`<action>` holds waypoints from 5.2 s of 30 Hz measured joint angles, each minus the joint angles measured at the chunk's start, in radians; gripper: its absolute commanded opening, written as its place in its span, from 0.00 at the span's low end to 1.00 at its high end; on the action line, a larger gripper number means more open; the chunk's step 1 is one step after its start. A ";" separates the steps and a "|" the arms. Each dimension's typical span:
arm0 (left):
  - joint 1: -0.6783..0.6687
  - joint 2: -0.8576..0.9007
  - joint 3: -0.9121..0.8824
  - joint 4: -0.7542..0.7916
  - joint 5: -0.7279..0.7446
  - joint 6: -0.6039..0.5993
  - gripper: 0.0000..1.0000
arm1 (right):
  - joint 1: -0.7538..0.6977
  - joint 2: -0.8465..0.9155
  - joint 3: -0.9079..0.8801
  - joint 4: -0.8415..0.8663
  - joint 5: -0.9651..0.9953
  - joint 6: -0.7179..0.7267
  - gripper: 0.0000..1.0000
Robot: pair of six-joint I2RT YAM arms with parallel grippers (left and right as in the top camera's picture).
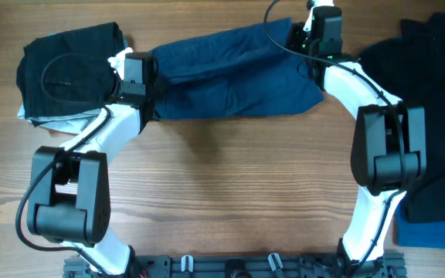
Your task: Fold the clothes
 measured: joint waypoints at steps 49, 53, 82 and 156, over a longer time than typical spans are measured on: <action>-0.017 0.068 0.074 0.035 0.328 0.192 0.04 | 0.040 -0.031 0.029 -0.327 -0.156 -0.178 0.04; -0.017 0.087 0.074 0.076 0.326 0.192 0.04 | 0.061 0.016 0.029 -0.285 -0.161 -0.177 0.04; -0.017 0.237 0.074 0.355 0.203 0.191 0.04 | 0.072 0.223 0.027 0.229 -0.179 -0.155 0.31; -0.040 0.221 0.076 0.351 0.196 0.192 0.04 | 0.069 -0.201 -0.003 -0.373 0.092 -0.180 0.18</action>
